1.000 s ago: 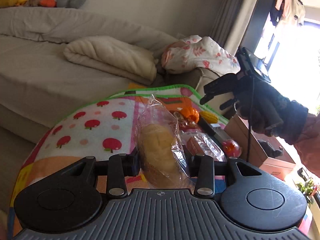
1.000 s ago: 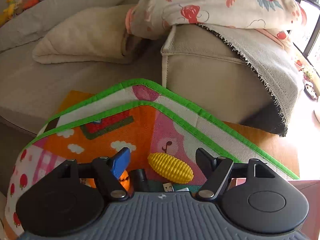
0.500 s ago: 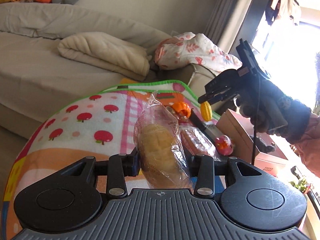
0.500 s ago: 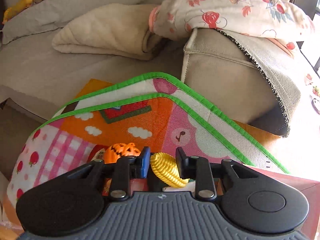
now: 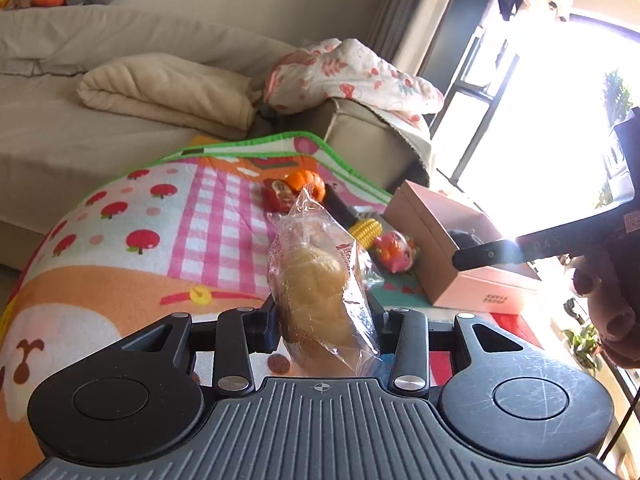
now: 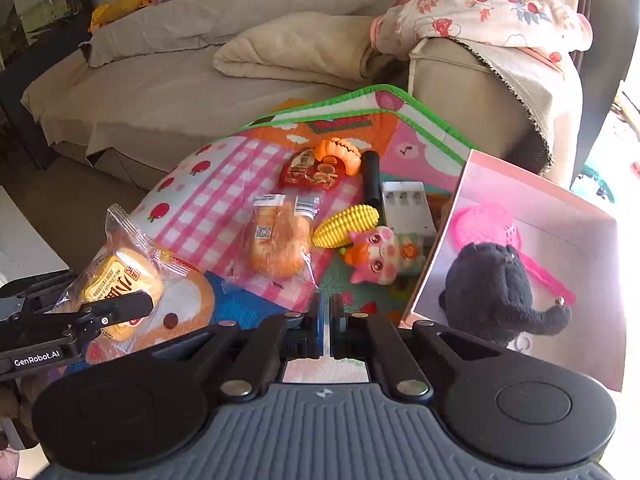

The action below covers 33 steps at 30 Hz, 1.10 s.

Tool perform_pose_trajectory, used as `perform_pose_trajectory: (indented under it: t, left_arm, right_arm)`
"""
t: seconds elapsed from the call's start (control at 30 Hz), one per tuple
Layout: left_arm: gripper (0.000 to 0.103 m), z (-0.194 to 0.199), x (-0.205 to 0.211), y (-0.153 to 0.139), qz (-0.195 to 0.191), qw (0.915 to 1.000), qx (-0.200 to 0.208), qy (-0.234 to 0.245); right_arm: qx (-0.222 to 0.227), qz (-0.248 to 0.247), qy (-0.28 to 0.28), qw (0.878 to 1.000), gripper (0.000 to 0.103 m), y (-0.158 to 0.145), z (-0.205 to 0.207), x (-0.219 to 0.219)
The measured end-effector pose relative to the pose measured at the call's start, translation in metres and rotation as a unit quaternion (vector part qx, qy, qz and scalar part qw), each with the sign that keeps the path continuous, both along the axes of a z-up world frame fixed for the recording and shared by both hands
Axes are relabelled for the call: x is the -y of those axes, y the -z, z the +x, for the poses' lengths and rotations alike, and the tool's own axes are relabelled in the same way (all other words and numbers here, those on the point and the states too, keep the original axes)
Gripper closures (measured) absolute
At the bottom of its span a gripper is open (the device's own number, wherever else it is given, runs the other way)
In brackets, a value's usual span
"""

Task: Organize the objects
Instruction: 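Grasp the yellow corn toy with the right tool while the left tool holds the bun, then carry the bun into the pink box with the left tool while the right tool carries the corn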

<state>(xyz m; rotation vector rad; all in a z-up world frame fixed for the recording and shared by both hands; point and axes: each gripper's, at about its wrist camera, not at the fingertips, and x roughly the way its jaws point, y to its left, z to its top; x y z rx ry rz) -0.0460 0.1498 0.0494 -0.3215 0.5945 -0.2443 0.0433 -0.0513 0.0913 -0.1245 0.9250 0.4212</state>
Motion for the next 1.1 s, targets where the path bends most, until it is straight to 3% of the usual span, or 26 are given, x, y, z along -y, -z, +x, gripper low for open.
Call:
perform_pose_trajectory:
  t: [0.07,0.13,0.2,0.27,0.43,0.53,0.57,0.6,0.63,0.8,0.97,1.1]
  left_arm:
    - [0.059,0.003,0.004,0.002,-0.001,1.0000,-0.006,0.000]
    - [0.059,0.003,0.006,0.001,-0.002,1.0000,-0.005,-0.001]
    - [0.059,0.002,0.006,0.000,-0.001,1.0000,-0.003,-0.002]
    - [0.059,0.001,0.003,0.000,0.002,1.0000,-0.004,-0.007]
    - [0.059,-0.004,-0.010,-0.001,0.001,0.9996,-0.006,-0.026]
    - [0.059,-0.006,-0.016,-0.001,0.000,0.9994,-0.009,-0.034]
    - [0.059,-0.006,-0.017,0.000,0.001,0.9994,-0.009,-0.034]
    - [0.059,-0.006,-0.017,0.000,0.002,0.9994,-0.010,-0.034]
    - [0.059,-0.006,-0.016,0.000,0.002,0.9994,-0.011,-0.033]
    - [0.059,-0.007,-0.006,-0.001,0.006,0.9998,-0.011,-0.015]
    - [0.059,-0.007,0.013,-0.003,0.018,0.9996,-0.013,0.017]
    - [0.059,-0.003,0.040,-0.012,0.031,0.9975,-0.012,0.063]
  right_arm:
    - [-0.006,0.021,0.023,1.000,0.097,0.001,0.010,0.007]
    - [-0.018,0.043,0.042,0.998,0.086,0.001,0.032,0.008]
    - [-0.032,0.063,0.060,0.996,0.060,0.002,0.056,0.003]
    - [-0.037,0.064,0.075,0.994,0.050,0.009,0.083,-0.010]
    - [-0.064,-0.004,0.113,0.992,0.050,0.045,0.133,-0.040]
    - [-0.062,-0.028,0.108,0.992,0.051,0.061,0.139,-0.051]
    - [-0.051,-0.040,0.099,0.993,0.056,0.061,0.136,-0.057]
    - [-0.051,-0.046,0.087,0.994,0.069,0.061,0.134,-0.060]
    - [-0.053,-0.045,0.078,0.995,0.072,0.059,0.130,-0.062]
    - [-0.011,-0.027,0.042,0.999,0.073,0.031,0.080,-0.050]
    - [0.020,0.016,0.022,0.999,0.073,-0.003,0.002,-0.004]
    - [0.042,0.022,0.037,0.998,0.073,-0.009,-0.063,0.040]
